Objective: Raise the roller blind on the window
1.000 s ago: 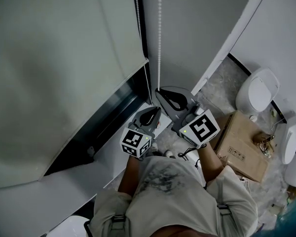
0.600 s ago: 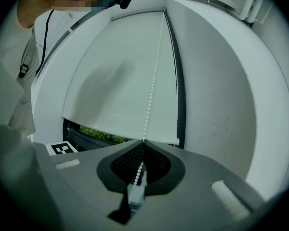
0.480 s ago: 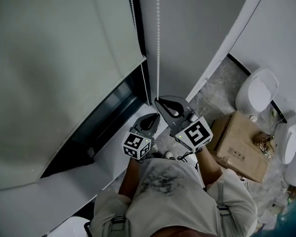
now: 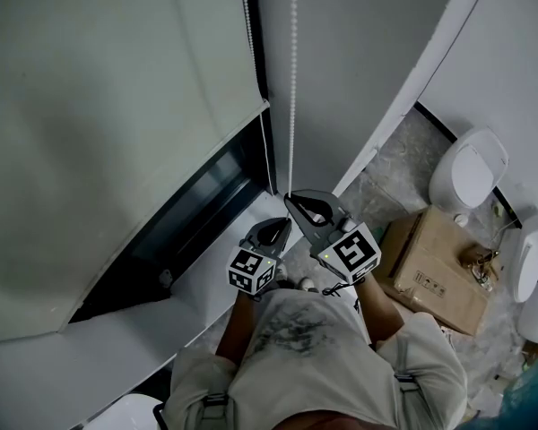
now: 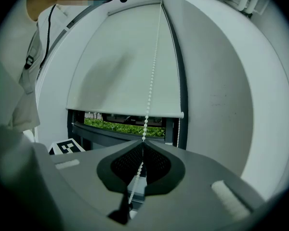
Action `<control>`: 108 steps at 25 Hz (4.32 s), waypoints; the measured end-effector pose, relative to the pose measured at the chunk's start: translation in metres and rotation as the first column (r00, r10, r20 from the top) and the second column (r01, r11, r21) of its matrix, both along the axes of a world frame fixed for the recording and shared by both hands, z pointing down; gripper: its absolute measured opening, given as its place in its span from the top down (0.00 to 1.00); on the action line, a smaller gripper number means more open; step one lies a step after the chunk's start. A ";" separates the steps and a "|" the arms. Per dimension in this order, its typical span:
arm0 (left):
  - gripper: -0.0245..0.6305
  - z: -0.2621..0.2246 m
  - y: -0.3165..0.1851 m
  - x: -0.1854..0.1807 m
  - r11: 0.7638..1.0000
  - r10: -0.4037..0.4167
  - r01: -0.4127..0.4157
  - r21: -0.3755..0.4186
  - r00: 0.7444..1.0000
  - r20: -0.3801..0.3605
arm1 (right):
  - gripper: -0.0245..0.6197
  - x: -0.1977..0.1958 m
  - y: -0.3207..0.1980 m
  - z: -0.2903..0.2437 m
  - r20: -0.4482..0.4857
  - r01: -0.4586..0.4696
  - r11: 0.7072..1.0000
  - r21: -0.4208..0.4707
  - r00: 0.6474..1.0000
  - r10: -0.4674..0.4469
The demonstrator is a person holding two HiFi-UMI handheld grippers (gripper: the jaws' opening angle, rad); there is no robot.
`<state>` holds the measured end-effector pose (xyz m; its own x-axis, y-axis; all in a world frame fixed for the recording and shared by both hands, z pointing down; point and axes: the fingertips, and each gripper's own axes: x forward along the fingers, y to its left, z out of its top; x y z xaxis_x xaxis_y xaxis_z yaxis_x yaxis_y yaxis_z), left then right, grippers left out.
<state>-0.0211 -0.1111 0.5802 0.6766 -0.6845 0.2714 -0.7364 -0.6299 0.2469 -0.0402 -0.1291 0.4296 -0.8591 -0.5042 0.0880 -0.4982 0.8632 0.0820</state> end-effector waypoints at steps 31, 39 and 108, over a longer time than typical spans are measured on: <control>0.79 -0.305 -0.029 0.002 0.846 0.072 -0.036 0.532 0.996 -0.047 | 0.95 0.004 0.001 -0.001 0.000 -0.007 1.000 -0.007 1.000 0.007; 0.94 -0.321 -0.038 0.008 0.827 0.012 0.001 0.563 1.000 -0.020 | 0.95 0.002 0.000 -0.002 -0.021 0.003 0.999 0.035 1.000 -0.002; 0.95 -0.161 -0.040 -0.003 0.964 0.031 -0.027 0.264 1.000 -0.008 | 0.87 0.028 0.008 -0.007 0.020 0.023 0.999 0.027 1.000 -0.023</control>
